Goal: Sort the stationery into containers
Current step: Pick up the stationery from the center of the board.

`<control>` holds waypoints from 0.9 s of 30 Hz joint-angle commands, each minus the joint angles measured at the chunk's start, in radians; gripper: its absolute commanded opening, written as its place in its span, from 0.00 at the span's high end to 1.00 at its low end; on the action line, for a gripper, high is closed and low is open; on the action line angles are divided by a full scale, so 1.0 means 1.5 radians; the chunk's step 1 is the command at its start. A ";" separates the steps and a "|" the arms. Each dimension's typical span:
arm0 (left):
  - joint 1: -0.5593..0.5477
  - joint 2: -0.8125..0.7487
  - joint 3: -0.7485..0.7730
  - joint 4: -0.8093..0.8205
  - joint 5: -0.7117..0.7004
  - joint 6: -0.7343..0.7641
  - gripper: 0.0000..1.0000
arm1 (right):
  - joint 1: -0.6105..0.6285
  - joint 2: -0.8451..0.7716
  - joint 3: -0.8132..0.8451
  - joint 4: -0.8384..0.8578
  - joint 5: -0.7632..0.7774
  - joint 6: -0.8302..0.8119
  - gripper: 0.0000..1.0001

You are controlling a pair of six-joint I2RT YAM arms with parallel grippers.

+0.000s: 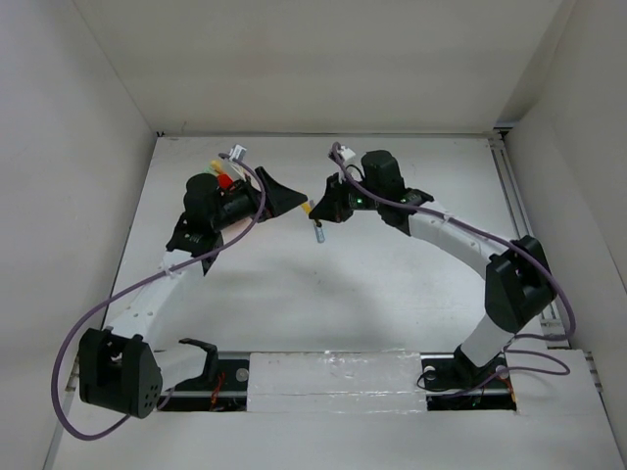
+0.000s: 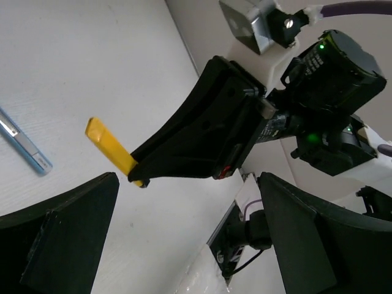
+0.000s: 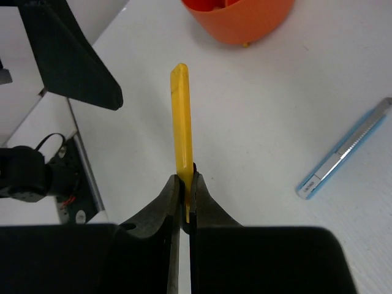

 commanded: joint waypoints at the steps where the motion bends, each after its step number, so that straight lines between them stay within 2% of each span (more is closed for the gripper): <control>1: 0.001 -0.032 -0.003 0.054 0.026 0.005 0.04 | 0.013 -0.053 0.000 0.064 -0.088 0.022 1.00; 10: 0.001 -0.045 0.005 0.022 0.000 0.021 0.08 | 0.013 -0.110 -0.014 0.064 -0.086 0.028 1.00; 12: 0.001 -0.045 0.005 0.022 0.000 0.021 0.14 | 0.019 -0.116 -0.014 0.076 -0.103 0.034 1.00; 19: 0.001 -0.045 0.011 0.113 0.023 -0.041 0.23 | 0.039 -0.116 -0.008 0.082 -0.102 0.034 1.00; 23: -0.020 -0.037 0.018 0.122 0.029 -0.049 0.38 | 0.039 -0.110 -0.002 0.091 -0.102 0.034 1.00; 24: -0.020 -0.031 0.018 0.142 0.029 -0.049 0.49 | 0.039 -0.110 -0.002 0.091 -0.102 0.034 1.00; 27: -0.027 -0.019 0.000 0.174 0.048 -0.072 0.61 | 0.039 -0.104 -0.002 0.091 -0.095 0.034 1.00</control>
